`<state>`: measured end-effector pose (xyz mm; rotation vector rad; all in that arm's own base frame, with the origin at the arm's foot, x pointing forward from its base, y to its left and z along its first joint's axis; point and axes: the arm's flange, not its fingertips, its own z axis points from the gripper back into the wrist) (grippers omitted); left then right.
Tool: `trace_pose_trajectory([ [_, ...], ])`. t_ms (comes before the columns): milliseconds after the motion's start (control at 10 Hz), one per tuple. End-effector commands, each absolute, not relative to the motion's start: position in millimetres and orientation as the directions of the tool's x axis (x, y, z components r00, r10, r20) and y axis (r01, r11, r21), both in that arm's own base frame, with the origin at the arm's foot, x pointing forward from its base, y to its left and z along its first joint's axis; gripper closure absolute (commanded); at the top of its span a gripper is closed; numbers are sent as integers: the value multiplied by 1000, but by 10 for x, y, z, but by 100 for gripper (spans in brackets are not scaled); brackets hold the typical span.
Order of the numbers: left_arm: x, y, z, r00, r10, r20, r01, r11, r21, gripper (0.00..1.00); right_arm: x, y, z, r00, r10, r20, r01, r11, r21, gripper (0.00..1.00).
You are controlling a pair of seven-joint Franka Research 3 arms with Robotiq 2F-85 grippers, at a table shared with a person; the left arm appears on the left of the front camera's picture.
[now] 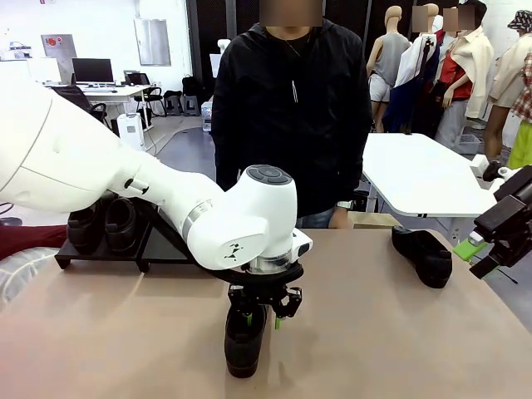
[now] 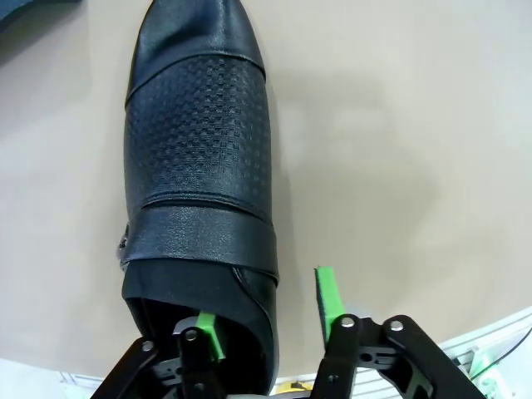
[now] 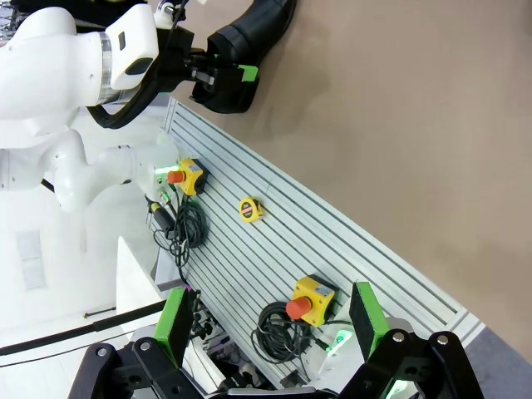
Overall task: Organize the shoes by placing them on the stand.
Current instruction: Place the Shoe from the middle of the table onto the Shoes Stand.
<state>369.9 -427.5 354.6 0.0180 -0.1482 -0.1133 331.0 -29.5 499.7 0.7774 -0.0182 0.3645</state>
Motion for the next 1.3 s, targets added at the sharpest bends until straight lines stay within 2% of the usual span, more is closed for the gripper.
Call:
trace_pose_trajectory([
  [0, 3732, -4329, 3540, 983, -93, 160, 87, 995, 43, 100, 3303, -328, 5014, 927, 337, 163, -353, 642, 681, 0],
  [700, 3647, -4124, 3864, 981, -81, 179, 71, 996, 62, 100, 3303, -328, 5014, 927, 337, 163, -353, 642, 681, 0],
  [800, 3540, -4003, 4107, 974, -96, 203, 81, 993, 80, 100, 3303, -328, 5014, 927, 337, 163, -353, 642, 681, 0],
  [1000, 2998, -3726, 4746, 940, -218, 262, 222, 975, 12, 100, 3303, -328, 5014, 927, 337, 163, -353, 642, 681, 0],
  [1200, 2607, -3552, 4998, 880, -214, 424, 243, 970, -15, 100, 3303, -328, 5014, 927, 337, 163, -353, 642, 681, 0],
])
